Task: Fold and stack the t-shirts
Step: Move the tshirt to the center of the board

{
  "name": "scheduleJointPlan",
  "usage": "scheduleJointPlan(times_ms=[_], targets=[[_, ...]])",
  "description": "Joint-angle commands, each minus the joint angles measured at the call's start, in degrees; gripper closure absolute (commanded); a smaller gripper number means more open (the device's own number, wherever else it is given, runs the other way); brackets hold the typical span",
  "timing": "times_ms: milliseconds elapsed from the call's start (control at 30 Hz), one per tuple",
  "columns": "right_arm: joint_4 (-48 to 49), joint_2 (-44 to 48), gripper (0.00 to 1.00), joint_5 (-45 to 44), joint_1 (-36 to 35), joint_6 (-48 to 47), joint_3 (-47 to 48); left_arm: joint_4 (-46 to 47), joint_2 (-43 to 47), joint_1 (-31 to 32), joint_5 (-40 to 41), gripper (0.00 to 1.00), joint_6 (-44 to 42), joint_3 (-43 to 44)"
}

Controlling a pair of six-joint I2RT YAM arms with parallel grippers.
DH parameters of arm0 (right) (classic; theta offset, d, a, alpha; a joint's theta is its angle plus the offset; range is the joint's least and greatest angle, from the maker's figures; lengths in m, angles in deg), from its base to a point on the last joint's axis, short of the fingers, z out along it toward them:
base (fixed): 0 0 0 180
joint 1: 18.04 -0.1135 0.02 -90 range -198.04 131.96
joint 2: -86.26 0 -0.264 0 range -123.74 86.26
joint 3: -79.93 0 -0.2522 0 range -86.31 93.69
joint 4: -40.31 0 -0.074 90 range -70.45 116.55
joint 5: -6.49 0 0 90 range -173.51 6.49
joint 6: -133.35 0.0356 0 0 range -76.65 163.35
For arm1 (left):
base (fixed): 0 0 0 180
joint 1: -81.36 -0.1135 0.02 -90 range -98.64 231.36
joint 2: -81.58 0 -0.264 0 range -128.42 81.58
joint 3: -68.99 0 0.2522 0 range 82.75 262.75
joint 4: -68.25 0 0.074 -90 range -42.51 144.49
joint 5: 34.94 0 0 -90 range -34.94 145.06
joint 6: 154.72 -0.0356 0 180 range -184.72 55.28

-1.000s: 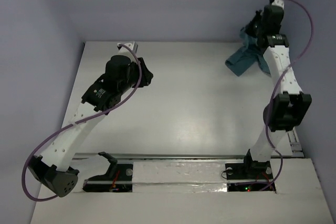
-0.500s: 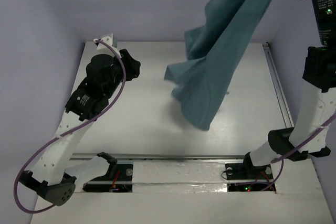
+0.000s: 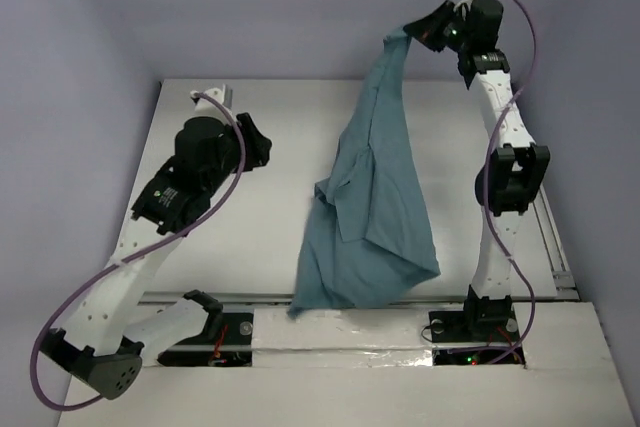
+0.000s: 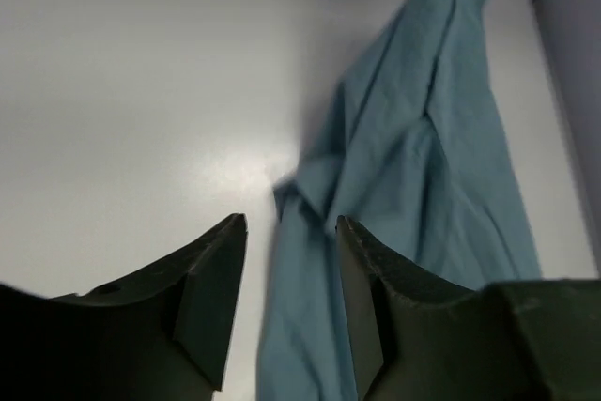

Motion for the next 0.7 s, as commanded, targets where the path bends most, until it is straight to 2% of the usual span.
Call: scheduleJointPlan(times_ms=[0,33,67,100,133,167,200,233,267,300,367,400,433,467,500,567,600,667], targets=[[-4.67,-5.02,0.6,3.86,5.93,1.77,9.24,1.68,-2.26,-0.34,-6.65,0.6,0.4,-6.23],[-9.27,-6.99,0.48,2.65,5.93,-0.5,17.89,3.34,-3.31,-0.34,-7.28,0.62,0.49,-7.2],[-13.23,-8.05,0.33,2.29,5.93,-5.31,20.42,3.97,-4.19,0.7,-7.63,0.64,0.58,-8.17],[-17.88,-7.97,0.22,1.85,5.93,-6.93,20.7,4.58,-5.07,1.5,-7.72,0.65,0.58,-8.18],[-19.49,-4.49,0.13,0.28,5.93,-8.6,15.49,5.81,-7.6,2.55,-7.81,0.65,0.32,-7.74],[-21.16,-1.41,0.13,-0.87,5.41,-12.09,10.82,6.17,-9.45,5.17,-9.38,0.65,-0.12,-7.31],[-22.66,2.54,0.16,-2.27,4.88,-13.26,4.25,6.26,-11.21,6.5,-8.61,0.68,-0.38,-6.95],[-21.63,12.67,0.55,-5.85,2.79,-14.23,-4.08,6.35,-14.54,7.04,-6.86,0.69,-0.47,-6.95],[-19.27,18.16,0.8,-8.06,1.2,-15.19,-13.39,6.87,-16.05,7.04,-6.76,0.71,-0.39,-7.91],[-15.5,23.27,1.0,-10.61,-0.56,-17.29,-30.62,7.22,-16.94,7.04,-6.58,0.87,-0.12,-8.79],[-13.89,33.19,1.0,-12.4,-7.67,-19.5,-43.57,7.84,-18.52,7.04,-6.06,0.98,0.23,-11.94],[-15.01,34.64,1.0,-12.48,-10.83,-19.86,-51.46,8.54,-18.79,6.43,-5.97,0.99,-0.03,-13.09],[-15.98,35.44,1.0,-15.7,-14.51,-20.3,-54.32,10.72,-20.09,5.56,-5.71,0.98,-0.38,-14.06],[-16.6,36.06,1.0,-17.47,-21.77,-20.82,-56.7,12.31,-21.07,4.68,-5.79,0.93,-0.91,-15.63],[-16.7,35.97,1.0,-19.58,-24.8,-20.31,-60.03,13.8,-22.21,3.71,-7.18,0.75,-1.78,-15.82],[-14.25,35.89,0.97,-21.45,-28.16,-17.85,-63.04,17.76,-26.16,0.2,-10.69,0.67,-2.05,-14.34],[-12.15,36.15,0.92,-21.36,-28.69,-14.88,-64.18,18.64,-27.3,-0.68,-11.84,0.62,-2.14,-13.29],[-8.89,36.41,0.59,-22.06,-28.7,-13.1,-67.7,21.19,-30.64,-1.92,-12.82,0.58,-3.46,-9.96]])
